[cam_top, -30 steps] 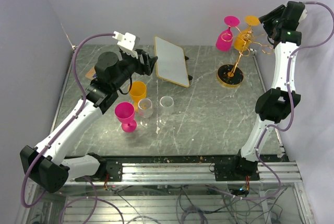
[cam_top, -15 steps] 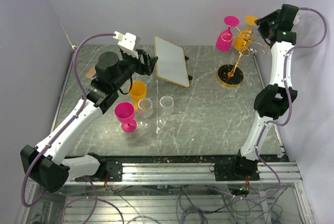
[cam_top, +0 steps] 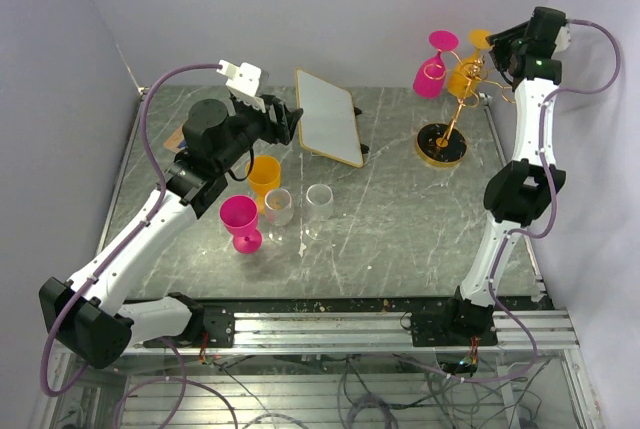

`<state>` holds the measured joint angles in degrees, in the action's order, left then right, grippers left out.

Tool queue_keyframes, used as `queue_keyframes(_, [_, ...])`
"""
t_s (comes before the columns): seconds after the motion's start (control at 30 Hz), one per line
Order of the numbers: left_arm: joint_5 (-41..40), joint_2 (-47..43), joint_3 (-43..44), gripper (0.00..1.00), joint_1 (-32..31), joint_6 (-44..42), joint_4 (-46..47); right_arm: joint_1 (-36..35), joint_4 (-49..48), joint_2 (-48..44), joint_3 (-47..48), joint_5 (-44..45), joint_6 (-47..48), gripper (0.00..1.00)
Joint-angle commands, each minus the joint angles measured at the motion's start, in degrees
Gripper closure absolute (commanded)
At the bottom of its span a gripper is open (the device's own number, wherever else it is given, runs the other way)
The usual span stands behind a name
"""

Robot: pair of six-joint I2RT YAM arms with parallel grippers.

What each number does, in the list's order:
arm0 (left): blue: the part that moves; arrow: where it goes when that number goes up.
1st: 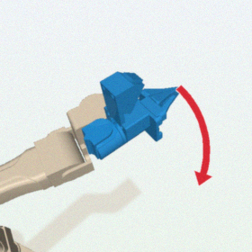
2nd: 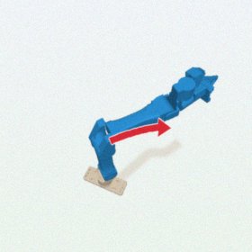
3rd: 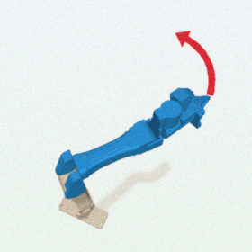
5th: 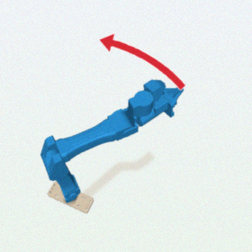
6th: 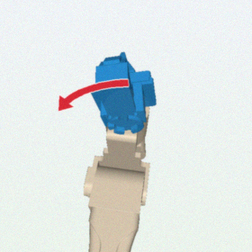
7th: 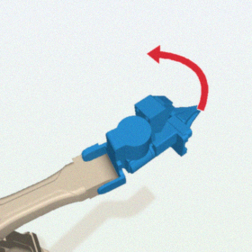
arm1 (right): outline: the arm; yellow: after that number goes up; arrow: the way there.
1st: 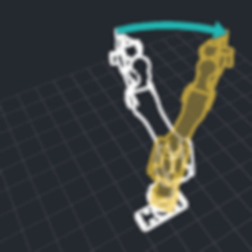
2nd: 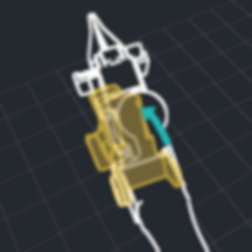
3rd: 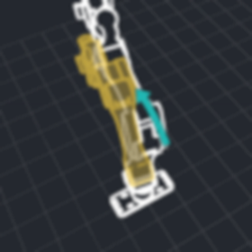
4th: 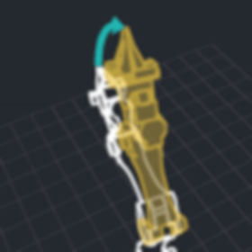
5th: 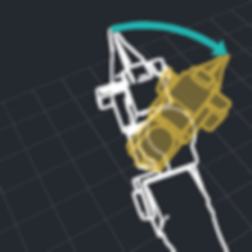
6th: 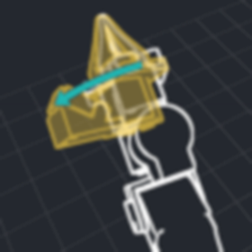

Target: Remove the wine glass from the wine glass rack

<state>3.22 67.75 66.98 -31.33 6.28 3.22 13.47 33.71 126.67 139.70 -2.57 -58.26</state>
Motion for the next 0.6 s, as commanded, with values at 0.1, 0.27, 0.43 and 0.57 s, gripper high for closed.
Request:
queue_keyframes(0.1, [0.0,-0.3,0.6,0.23,-0.4,-0.1,2.2,-1.4,0.0,1.9,1.8,2.6,-2.4,0.62])
queue_keyframes(0.27, [-0.1,-0.5,0.5,0.23,-0.3,0.0,2.2,-1.7,-0.6,2.4,1.4,4.1,-2.5,0.63])
queue_keyframes(0.43, [0.0,-0.5,0.5,0.23,-0.4,-0.1,2.2,-1.7,0.3,3.3,2.9,5.0,-1.8,0.7])
queue_keyframes(0.57, [0.0,-0.4,0.5,0.23,-0.4,-0.1,2.2,-1.7,0.9,2.5,2.4,5.3,-0.6,0.74])
